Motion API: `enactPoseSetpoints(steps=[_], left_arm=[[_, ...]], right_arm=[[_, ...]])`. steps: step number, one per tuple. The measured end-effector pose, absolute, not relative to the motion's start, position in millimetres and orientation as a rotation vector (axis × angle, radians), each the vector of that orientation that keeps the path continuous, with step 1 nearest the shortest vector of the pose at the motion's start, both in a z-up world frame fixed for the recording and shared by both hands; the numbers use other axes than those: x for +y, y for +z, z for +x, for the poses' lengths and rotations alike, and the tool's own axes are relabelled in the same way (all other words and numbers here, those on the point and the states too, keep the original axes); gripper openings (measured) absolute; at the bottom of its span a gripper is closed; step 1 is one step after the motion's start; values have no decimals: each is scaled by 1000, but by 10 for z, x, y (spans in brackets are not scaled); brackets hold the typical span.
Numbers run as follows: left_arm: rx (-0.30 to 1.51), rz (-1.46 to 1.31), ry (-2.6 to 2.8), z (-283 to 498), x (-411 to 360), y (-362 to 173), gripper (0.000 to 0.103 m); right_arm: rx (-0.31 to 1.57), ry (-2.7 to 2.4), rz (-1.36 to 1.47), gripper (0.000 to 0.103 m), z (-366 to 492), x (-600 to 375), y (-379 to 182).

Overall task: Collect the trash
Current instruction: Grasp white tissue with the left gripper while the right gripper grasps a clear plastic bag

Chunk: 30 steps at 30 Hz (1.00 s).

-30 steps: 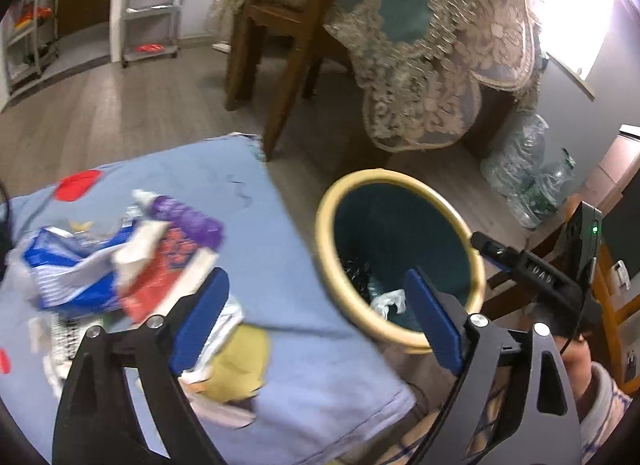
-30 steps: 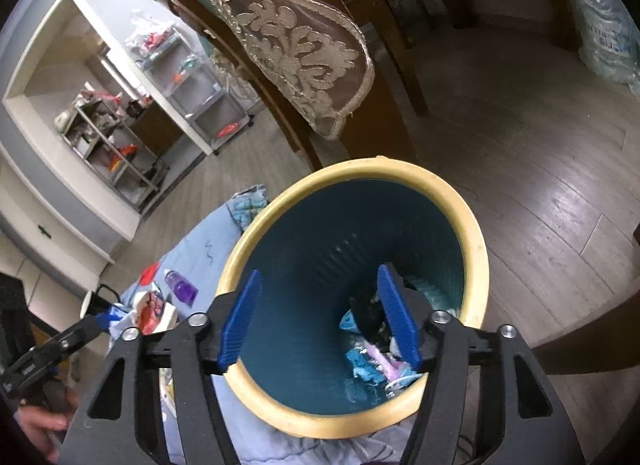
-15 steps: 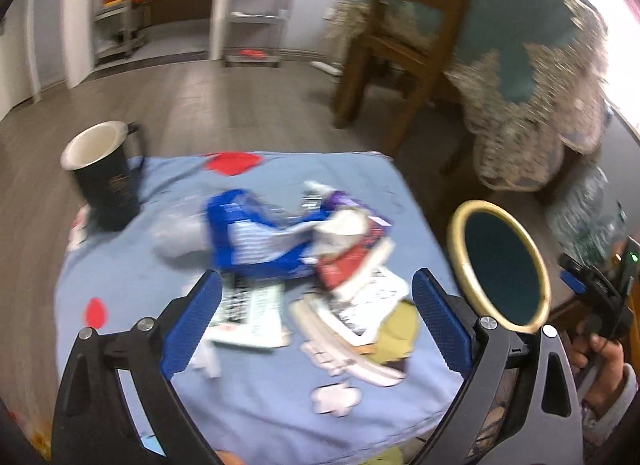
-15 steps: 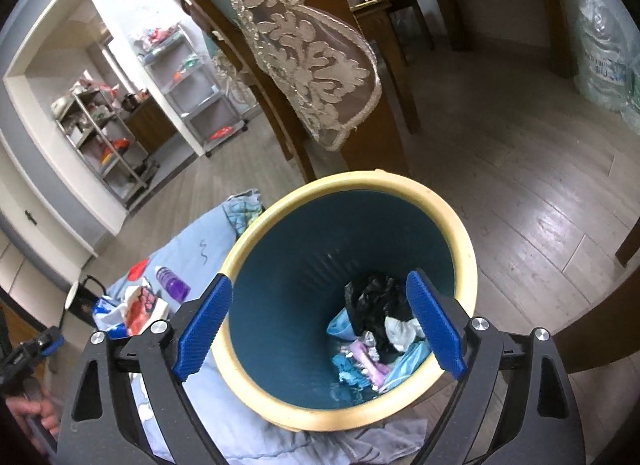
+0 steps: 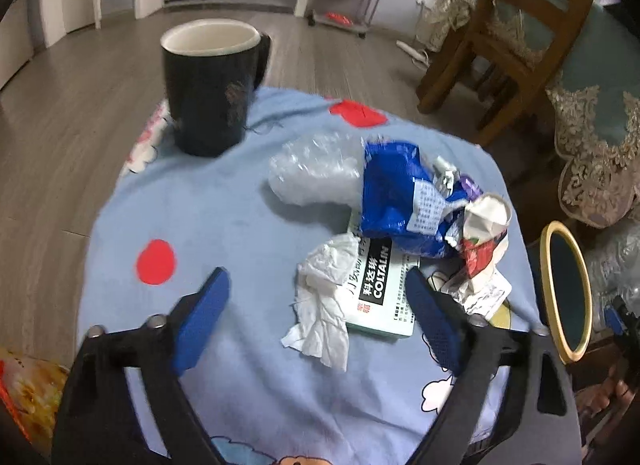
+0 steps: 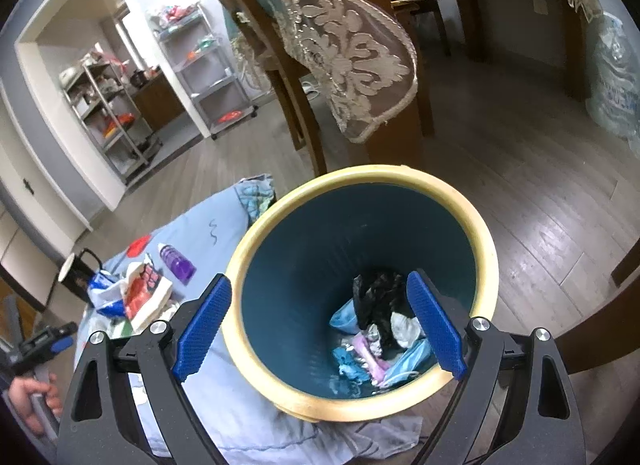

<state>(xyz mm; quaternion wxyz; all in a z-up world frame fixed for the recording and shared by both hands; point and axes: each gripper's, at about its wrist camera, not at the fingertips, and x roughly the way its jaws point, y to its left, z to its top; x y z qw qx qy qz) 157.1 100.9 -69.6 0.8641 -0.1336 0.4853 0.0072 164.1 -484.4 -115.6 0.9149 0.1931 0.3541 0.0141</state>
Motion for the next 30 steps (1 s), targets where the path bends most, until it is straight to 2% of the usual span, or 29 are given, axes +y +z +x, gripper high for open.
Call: enactPoseSetpoints(steps=[7, 9, 10, 12, 14, 21, 30], left_arm=[[1070, -226, -22, 1743, 841, -910, 68], [1093, -231, -8, 1777, 865, -984, 50], [1107, -243, 1, 1784, 889, -1018, 45], [1127, -279, 11, 1777, 951, -1060, 16], [1127, -309, 14, 1759, 1000, -1055, 8], [1061, -389, 56, 1653, 1188, -877, 6], [837, -493, 113, 1467, 1483, -237, 6]], right_arm=[[753, 78, 363, 89, 1644, -4684, -1152], [767, 96, 347, 89, 1655, -4598, -1149], [774, 107, 339, 89, 1659, -4548, -1150], [793, 138, 321, 89, 1670, -4392, -1172], [812, 167, 307, 89, 1686, -4230, -1198], [845, 285, 234, 89, 1776, -3559, -1165], [844, 430, 132, 89, 2062, -2600, -928]])
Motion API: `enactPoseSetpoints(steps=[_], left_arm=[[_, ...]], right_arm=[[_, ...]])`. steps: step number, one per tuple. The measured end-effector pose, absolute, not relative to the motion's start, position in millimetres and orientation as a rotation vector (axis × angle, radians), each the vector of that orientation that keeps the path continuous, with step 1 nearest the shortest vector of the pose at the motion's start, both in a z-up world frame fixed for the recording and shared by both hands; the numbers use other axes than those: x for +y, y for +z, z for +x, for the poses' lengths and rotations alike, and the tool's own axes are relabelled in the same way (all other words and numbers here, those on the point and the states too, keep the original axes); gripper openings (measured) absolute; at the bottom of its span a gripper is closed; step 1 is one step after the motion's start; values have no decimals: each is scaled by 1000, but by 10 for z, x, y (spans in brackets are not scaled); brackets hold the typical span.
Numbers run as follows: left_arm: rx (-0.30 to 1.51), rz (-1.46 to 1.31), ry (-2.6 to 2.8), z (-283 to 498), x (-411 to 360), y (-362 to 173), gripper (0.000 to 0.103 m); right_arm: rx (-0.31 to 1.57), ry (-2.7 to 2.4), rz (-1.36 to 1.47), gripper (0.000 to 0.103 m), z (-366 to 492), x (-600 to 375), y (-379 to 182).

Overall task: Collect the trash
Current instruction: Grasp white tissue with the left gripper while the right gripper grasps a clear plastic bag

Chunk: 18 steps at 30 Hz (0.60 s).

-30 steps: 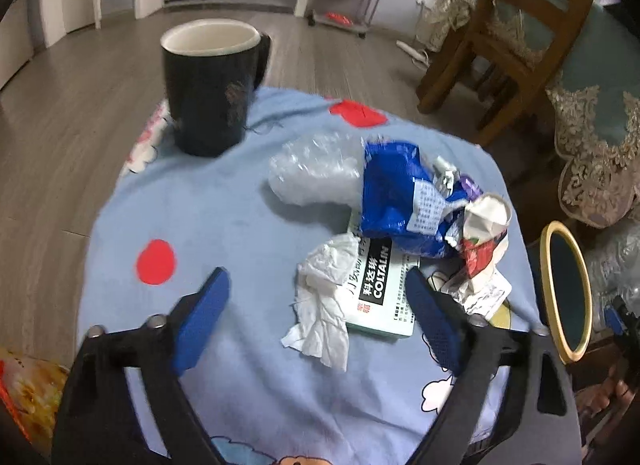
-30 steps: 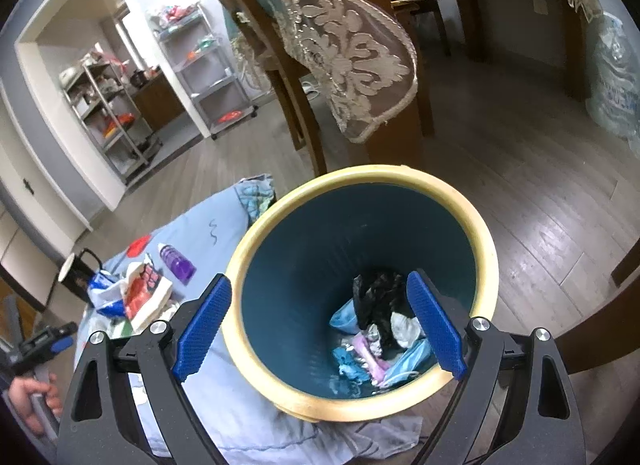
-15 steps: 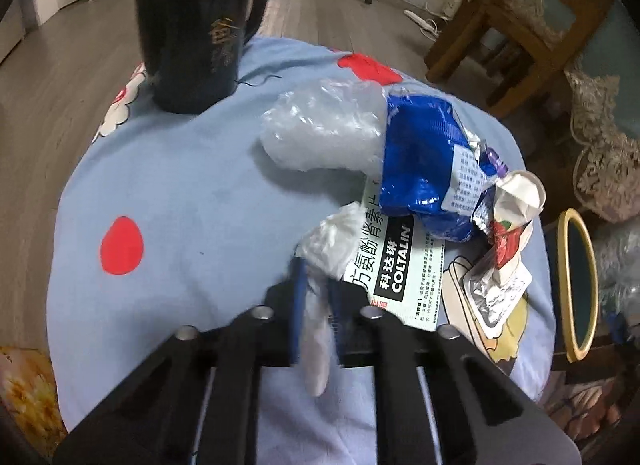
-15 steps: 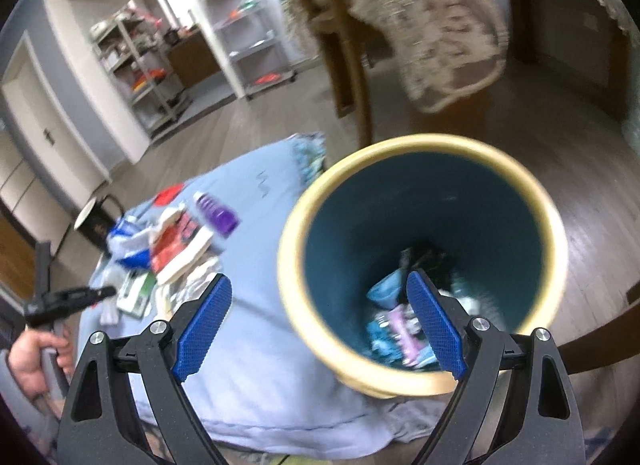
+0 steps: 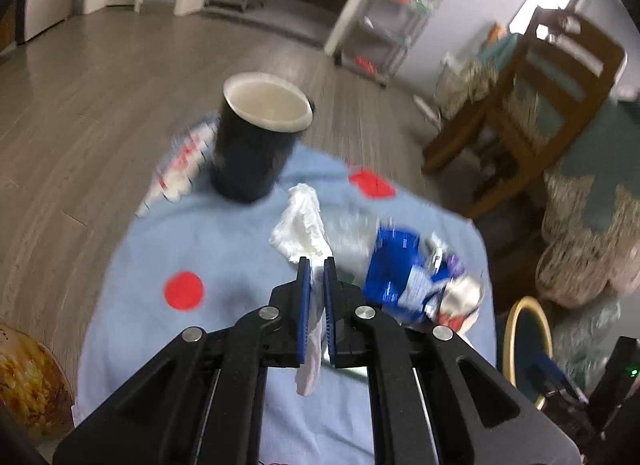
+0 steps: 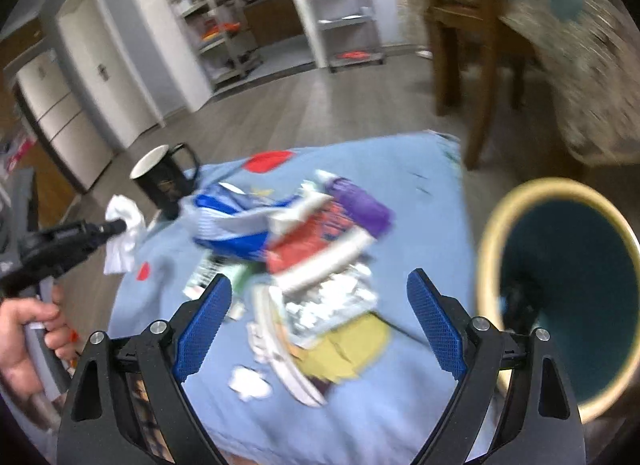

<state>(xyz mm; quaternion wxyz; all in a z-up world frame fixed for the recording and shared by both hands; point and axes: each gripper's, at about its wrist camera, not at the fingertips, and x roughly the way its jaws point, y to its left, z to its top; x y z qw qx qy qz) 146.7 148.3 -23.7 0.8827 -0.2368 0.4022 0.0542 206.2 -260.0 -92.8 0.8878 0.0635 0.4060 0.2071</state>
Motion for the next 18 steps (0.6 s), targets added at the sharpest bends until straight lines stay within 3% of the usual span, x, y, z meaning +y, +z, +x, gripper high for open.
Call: enactPoseSetpoints(steps=[9, 18], left_arm=[[736, -534, 183, 1363, 1765, 84, 6], [693, -592, 227, 1371, 2021, 119, 6]], right_arm=[[815, 604, -147, 89, 2456, -1233, -640], [826, 651, -519, 89, 2730, -173, -933]])
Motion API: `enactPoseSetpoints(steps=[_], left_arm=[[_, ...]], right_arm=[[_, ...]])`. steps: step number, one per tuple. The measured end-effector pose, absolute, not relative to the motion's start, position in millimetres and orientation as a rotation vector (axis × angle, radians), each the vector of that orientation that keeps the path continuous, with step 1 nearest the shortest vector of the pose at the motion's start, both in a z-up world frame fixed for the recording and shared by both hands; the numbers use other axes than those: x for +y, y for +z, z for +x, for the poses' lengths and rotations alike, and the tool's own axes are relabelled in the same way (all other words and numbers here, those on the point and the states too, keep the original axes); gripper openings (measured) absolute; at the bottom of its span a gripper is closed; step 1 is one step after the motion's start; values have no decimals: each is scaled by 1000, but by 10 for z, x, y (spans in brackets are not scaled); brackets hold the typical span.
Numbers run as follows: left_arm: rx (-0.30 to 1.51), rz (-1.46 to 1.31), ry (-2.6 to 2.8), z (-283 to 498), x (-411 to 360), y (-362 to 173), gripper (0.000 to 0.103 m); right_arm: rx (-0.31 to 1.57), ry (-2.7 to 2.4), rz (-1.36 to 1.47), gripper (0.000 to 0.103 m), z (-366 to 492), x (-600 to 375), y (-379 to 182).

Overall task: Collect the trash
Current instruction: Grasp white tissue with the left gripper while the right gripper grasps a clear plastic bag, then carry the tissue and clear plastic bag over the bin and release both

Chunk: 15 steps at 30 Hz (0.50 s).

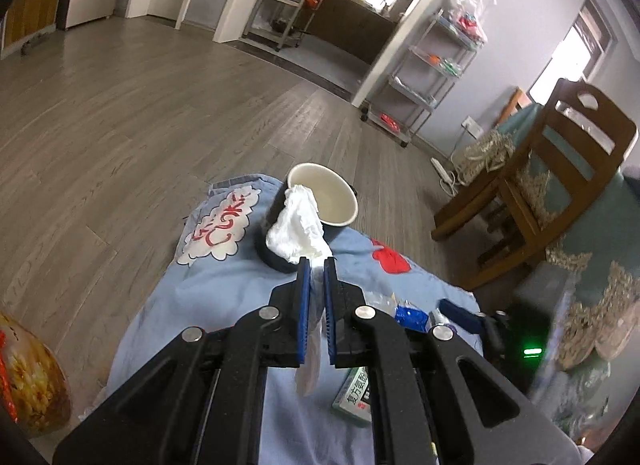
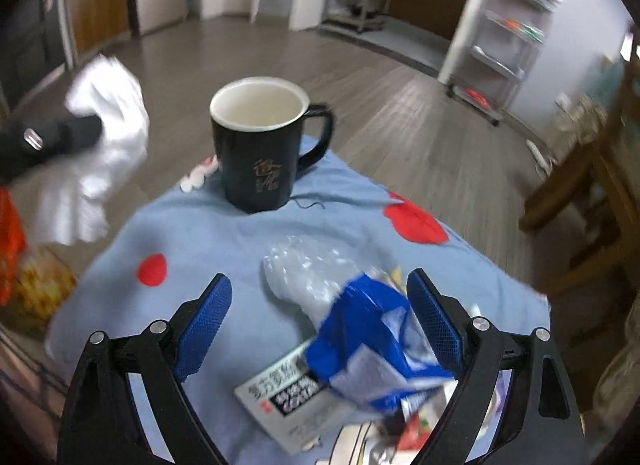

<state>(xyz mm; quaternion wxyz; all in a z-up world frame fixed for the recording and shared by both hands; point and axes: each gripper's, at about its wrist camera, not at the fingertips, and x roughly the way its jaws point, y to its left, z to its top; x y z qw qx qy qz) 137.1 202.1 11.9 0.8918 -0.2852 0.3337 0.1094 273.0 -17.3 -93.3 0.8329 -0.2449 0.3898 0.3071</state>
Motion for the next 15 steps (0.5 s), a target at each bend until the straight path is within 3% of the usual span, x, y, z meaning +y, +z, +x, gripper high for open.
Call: enactPoseSetpoints(steps=[5, 7, 9, 11, 13, 15], left_arm=[[687, -614, 251, 1362, 2106, 95, 6], [688, -622, 252, 1373, 2110, 86, 6], [687, -626, 255, 1383, 2120, 79, 6], [687, -631, 257, 1377, 2126, 65, 6], [687, -631, 262, 1372, 2126, 52, 6], [689, -631, 265, 1376, 2121, 45, 6]], right_arm=[[845, 635, -682, 87, 2788, 73, -1194], [862, 627, -714, 81, 2821, 114, -1278], [882, 625, -745, 72, 2833, 161, -1362], [886, 621, -763, 50, 2818, 177, -1408], [895, 630, -746, 35, 2804, 147, -1408], [897, 646, -709, 27, 2787, 102, -1366]])
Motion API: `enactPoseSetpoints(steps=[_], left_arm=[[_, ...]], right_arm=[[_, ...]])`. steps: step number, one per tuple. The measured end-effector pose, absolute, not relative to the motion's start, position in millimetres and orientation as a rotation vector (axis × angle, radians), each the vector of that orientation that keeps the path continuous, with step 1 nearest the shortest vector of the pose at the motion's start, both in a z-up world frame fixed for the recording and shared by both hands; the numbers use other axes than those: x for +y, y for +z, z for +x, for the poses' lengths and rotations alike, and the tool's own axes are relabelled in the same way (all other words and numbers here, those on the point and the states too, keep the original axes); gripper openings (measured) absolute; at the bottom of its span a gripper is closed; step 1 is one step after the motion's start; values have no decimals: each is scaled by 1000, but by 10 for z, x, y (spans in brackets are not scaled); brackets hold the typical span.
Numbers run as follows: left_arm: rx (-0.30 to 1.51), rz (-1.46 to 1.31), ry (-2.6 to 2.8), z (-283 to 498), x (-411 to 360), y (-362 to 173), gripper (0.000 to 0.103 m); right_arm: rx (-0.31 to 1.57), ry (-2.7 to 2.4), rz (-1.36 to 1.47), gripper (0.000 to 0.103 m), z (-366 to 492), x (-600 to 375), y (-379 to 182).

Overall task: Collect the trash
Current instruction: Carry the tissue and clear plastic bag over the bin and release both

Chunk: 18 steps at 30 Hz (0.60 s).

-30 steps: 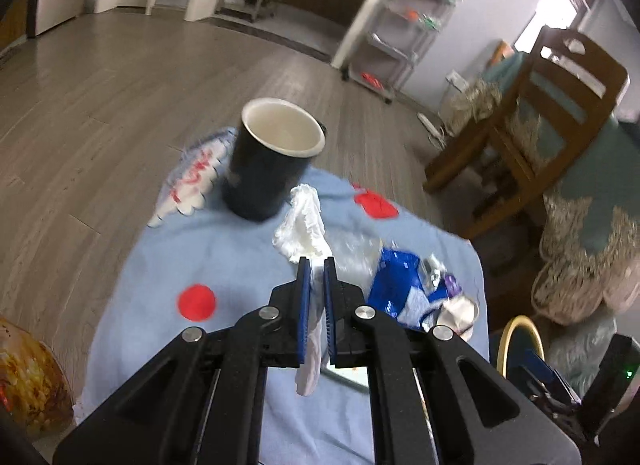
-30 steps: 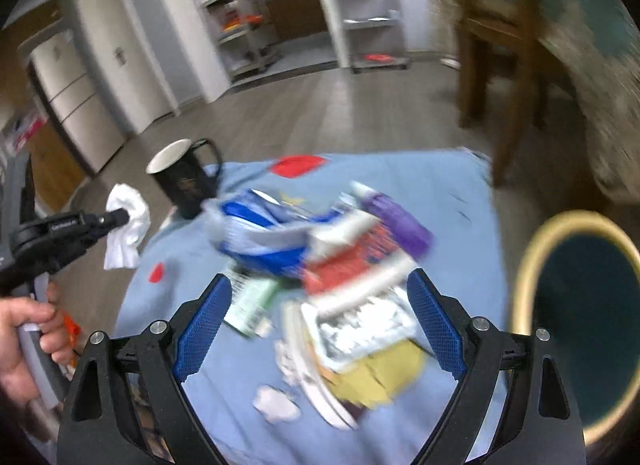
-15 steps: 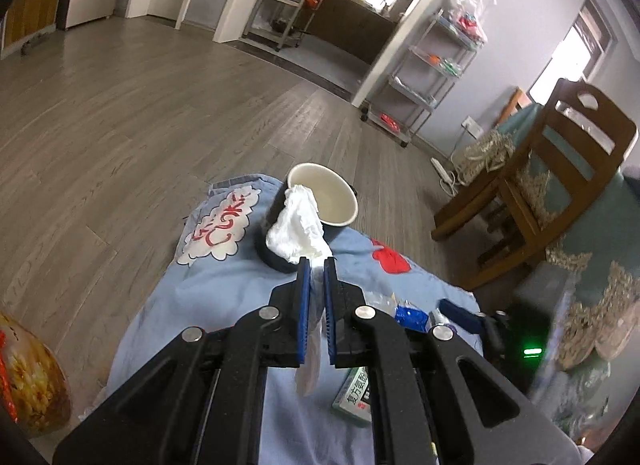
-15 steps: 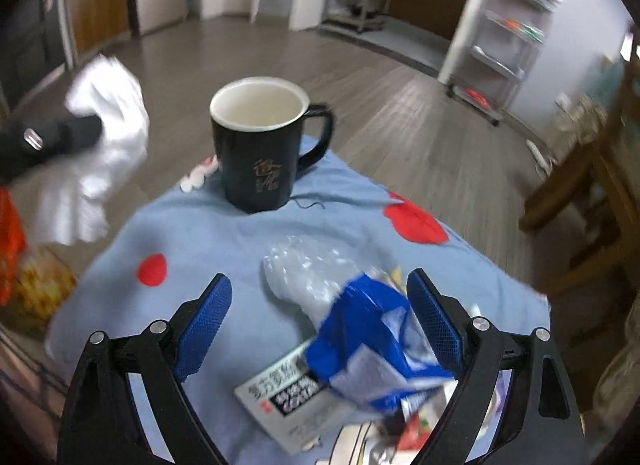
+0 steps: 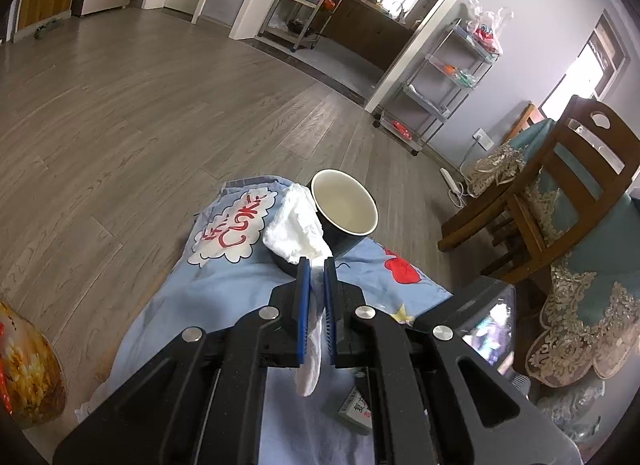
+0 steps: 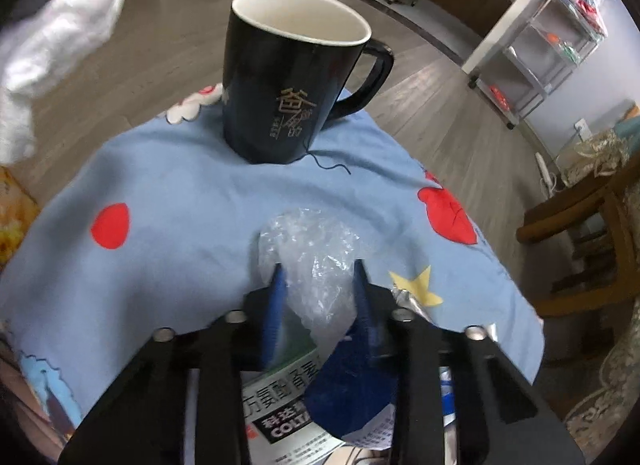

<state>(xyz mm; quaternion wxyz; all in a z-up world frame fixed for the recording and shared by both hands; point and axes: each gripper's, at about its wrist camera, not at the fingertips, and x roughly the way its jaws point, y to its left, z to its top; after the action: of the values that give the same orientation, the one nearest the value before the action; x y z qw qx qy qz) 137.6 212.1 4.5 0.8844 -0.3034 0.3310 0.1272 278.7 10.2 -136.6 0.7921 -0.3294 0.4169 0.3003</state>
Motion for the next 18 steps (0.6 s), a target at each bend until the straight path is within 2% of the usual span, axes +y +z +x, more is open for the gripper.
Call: enactPoseSetpoints(steps=[2, 11, 18], left_arm=[[687, -629, 264, 1365, 2128, 46, 6], [670, -596, 248, 1363, 2041, 76, 6], [663, -528, 198, 1397, 1805, 162, 6]], right_arm=[[909, 665, -634, 24, 2774, 26, -1285], [921, 757, -99, 24, 2693, -686, -715], [850, 756, -8, 22, 2445, -1247, -395]])
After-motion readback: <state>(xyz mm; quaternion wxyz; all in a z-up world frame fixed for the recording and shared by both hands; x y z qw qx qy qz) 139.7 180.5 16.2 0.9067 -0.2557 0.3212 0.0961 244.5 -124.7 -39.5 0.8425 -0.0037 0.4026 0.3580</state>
